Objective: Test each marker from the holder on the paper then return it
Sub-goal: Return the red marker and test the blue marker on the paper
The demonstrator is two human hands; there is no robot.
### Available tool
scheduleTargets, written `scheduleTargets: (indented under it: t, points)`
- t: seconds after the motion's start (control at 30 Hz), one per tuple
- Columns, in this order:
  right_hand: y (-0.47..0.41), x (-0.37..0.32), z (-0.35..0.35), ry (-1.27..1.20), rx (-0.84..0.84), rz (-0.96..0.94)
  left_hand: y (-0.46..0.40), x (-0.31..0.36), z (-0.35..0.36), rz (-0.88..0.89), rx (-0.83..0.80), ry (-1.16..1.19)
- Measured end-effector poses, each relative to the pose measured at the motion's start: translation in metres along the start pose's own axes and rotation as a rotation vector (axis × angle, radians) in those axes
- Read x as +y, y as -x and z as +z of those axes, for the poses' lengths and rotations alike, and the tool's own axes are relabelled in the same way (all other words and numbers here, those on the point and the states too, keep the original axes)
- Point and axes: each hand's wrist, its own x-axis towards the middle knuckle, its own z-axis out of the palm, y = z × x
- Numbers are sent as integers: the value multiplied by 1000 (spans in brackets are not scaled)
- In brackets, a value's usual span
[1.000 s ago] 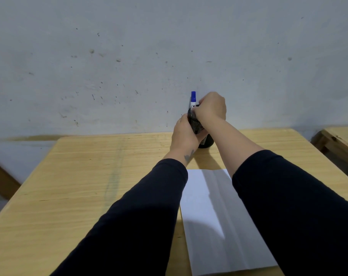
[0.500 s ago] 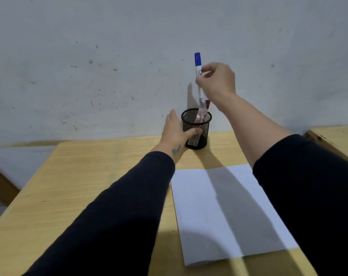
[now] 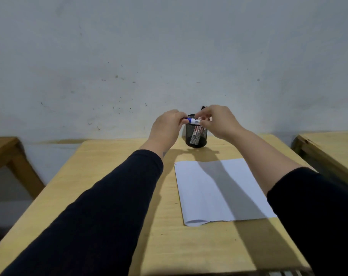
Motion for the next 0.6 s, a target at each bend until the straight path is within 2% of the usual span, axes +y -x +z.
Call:
scheduleTargets:
  t: [0.1,0.13,0.2,0.27,0.37,0.5,0.6]
  points:
    - [21,-10,15,-204,290,129,14,6,-5,-167,120,65]
    - [26,-14,20,-326,284,241,18,8,-6,-198,144,88]
    - [31,-22,26,-721,122,530,27,13,-5,-208,148,116]
    - [31,-26,29,-1051,-14,692,35,14,-2,-189,114,121]
    - [28,-23,39,-1068,9,698,43,14,3,-248,31,159]
    - [29,-16,45,-1050,93,652,47,7,-3,-463,-35,358]
    - [31,-5,36,-998,120,635,61,-13,-7,-568,-125,334]
